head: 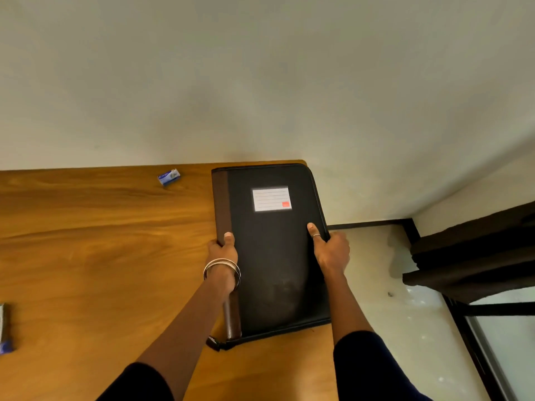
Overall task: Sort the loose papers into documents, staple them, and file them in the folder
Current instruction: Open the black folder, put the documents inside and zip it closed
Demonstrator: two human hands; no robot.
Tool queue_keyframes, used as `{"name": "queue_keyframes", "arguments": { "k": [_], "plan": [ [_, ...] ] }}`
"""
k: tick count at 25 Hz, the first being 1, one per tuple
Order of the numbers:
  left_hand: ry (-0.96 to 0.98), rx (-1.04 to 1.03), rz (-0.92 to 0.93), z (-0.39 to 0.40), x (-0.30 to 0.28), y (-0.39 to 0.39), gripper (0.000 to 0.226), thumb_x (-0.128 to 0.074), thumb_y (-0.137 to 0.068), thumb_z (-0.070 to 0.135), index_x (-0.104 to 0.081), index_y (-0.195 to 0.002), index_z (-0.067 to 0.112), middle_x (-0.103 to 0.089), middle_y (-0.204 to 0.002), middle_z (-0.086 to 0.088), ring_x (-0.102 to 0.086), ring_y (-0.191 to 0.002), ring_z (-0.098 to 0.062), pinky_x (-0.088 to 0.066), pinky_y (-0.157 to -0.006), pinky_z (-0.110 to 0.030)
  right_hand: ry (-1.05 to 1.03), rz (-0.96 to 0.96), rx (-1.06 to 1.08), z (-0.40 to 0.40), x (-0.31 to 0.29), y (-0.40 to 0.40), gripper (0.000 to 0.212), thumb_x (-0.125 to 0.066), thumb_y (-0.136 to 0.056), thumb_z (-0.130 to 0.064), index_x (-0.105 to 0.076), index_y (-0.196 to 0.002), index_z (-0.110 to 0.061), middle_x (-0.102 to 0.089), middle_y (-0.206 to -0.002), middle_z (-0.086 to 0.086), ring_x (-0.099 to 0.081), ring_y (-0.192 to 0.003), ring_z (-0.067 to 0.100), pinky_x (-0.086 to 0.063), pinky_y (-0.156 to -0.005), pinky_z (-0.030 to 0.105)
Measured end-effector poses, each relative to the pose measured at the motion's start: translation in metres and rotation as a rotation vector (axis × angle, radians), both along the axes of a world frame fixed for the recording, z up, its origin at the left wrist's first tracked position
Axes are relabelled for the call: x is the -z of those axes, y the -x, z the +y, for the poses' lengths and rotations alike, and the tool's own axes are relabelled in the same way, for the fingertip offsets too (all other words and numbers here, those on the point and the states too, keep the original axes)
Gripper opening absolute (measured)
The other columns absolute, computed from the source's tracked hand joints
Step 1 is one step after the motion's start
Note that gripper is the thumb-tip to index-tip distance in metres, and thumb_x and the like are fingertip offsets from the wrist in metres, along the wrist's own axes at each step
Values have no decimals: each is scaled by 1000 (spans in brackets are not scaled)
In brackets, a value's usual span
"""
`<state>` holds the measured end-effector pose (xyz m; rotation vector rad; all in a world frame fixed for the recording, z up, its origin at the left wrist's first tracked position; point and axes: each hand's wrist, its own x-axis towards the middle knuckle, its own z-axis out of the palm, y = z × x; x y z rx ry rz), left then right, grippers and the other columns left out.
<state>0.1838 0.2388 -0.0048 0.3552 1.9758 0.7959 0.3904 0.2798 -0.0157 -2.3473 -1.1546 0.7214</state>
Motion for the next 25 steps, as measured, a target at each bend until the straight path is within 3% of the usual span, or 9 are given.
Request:
{"name": "queue_keyframes", "arguments": {
  "k": [2, 5, 7, 10, 15, 19, 22, 25],
  "plan": [
    [85, 250, 188, 22, 9, -1, 56, -41, -92, 48, -39, -132, 9, -47, -128, -20, -45, -114, -39, -37, -101, -48, -16, -77, -75, 27, 6, -2, 91, -46, -62, -86, -56, -103, -5, -59, -104, 12, -57, -98, 31, -51, -84, 47],
    [205, 662, 576, 35, 17, 2, 76, -35, -91, 58, -9, -147, 14, -21, -143, -20, -23, -131, -39, -24, -108, -48, 35, -205, -157, 47, 19, 1, 76, -53, -80, -69, -48, -118, -3, -51, -121, 16, -47, -114, 33, -42, -91, 45],
    [165, 773, 712, 33, 23, 7, 81, -28, -89, 65, 2, -148, 17, -16, -146, -15, -22, -133, -36, -25, -108, -47, 36, -320, -178, 48, 27, 7, 74, -40, -86, -68, -42, -126, -6, -47, -127, 15, -44, -118, 31, -40, -93, 45],
    [133, 836, 856, 29, 37, 14, 84, -19, -87, 69, 4, -148, 16, -18, -149, -12, -27, -133, -33, -29, -107, -44, 59, -394, -238, 47, 37, 12, 72, -26, -92, -64, -32, -137, -8, -45, -135, 15, -45, -122, 32, -43, -92, 47],
    [143, 878, 838, 33, 35, 12, 87, -20, -86, 69, 12, -147, 16, -14, -151, -13, -24, -135, -34, -27, -109, -45, 176, -390, -328, 52, 35, 7, 72, -16, -95, -61, -17, -146, -11, -40, -143, 16, -44, -125, 35, -42, -94, 50],
    [14, 1060, 947, 21, 28, 23, 73, -20, -92, 62, 24, -143, 33, 23, -154, 0, 1, -143, -36, -21, -109, -53, 391, -584, -394, 59, 19, 17, 69, -11, -99, -52, -6, -150, -5, -18, -155, 21, -17, -142, 37, -21, -110, 55],
    [-71, 1199, 985, -18, 26, 35, 64, -21, -96, 50, 22, -142, 37, 26, -152, 10, 11, -144, -28, -15, -111, -55, 298, -731, -577, 38, 12, 53, 55, -22, -102, -20, -6, -149, 4, -10, -156, 25, -12, -144, 41, -22, -114, 51],
    [-125, 1245, 912, -85, 35, 64, 69, -31, -95, 37, 20, -141, 38, 16, -156, 9, 1, -145, -24, -17, -111, -50, 102, -662, -714, -28, 16, 116, 58, -46, -94, -12, -25, -146, 6, -28, -149, 29, -30, -137, 44, -35, -105, 52]
  ]
}}
